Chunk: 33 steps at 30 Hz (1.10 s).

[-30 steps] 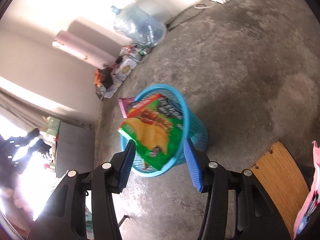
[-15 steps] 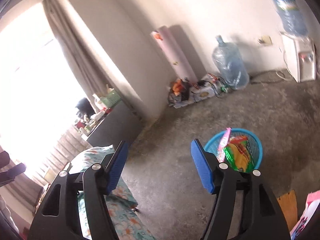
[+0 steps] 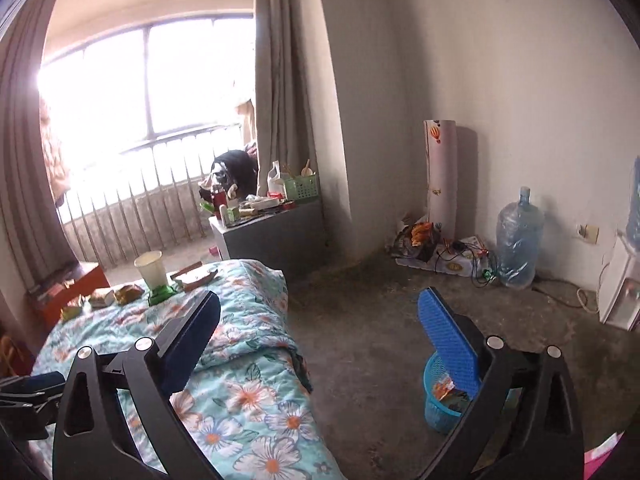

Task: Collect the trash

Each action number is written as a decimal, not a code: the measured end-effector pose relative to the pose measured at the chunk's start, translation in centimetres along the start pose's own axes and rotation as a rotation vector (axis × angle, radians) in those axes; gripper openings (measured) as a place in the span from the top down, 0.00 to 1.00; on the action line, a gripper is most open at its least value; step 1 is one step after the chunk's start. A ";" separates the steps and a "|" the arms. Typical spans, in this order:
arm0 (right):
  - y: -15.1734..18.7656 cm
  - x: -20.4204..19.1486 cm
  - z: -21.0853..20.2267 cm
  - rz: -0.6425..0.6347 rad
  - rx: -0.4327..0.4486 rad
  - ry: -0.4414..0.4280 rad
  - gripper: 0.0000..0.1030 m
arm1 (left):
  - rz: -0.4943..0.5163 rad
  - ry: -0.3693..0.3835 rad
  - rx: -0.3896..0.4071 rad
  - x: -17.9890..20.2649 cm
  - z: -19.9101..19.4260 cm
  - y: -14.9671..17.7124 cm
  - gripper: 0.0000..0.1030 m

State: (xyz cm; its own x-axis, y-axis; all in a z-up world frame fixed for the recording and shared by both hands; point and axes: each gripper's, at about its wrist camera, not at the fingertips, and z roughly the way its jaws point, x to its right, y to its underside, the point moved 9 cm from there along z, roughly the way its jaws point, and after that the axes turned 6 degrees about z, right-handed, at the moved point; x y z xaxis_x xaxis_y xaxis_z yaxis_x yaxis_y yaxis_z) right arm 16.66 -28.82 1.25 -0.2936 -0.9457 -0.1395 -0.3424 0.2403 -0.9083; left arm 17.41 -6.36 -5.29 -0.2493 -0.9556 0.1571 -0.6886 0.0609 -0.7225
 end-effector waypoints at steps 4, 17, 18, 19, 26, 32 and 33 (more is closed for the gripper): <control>3.4 -0.5 -0.9 -0.141 -0.128 0.068 0.06 | 0.013 -0.096 0.024 -2.0 -1.0 1.8 0.08; 13.9 2.2 -2.6 -0.208 -0.441 0.151 0.06 | 0.070 -0.073 -0.150 0.5 0.3 7.1 0.08; 14.0 2.4 -2.6 -0.206 -0.442 0.158 0.06 | 0.076 -0.071 -0.149 0.8 0.2 7.1 0.08; 14.0 2.8 -2.7 -0.199 -0.445 0.166 0.06 | 0.082 -0.073 -0.145 1.0 0.2 7.0 0.08; 13.4 4.4 -3.2 -0.179 -0.440 0.188 0.06 | 0.112 -0.115 -0.130 1.9 -0.1 6.5 0.08; 13.1 5.6 -3.9 -0.166 -0.427 0.207 0.06 | 0.119 -0.129 -0.125 2.1 -0.1 6.4 0.08; 13.1 5.8 -3.9 -0.163 -0.426 0.208 0.06 | 0.121 -0.128 -0.126 2.2 -0.2 6.4 0.08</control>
State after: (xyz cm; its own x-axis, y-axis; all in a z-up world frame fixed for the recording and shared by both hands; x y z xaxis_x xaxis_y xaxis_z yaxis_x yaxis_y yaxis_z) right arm 7.00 -30.28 -9.88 -0.3624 -0.9253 0.1118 -0.7199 0.2017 -0.6641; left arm 12.37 -7.99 -9.44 -0.2523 -0.9675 -0.0178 -0.7404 0.2049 -0.6401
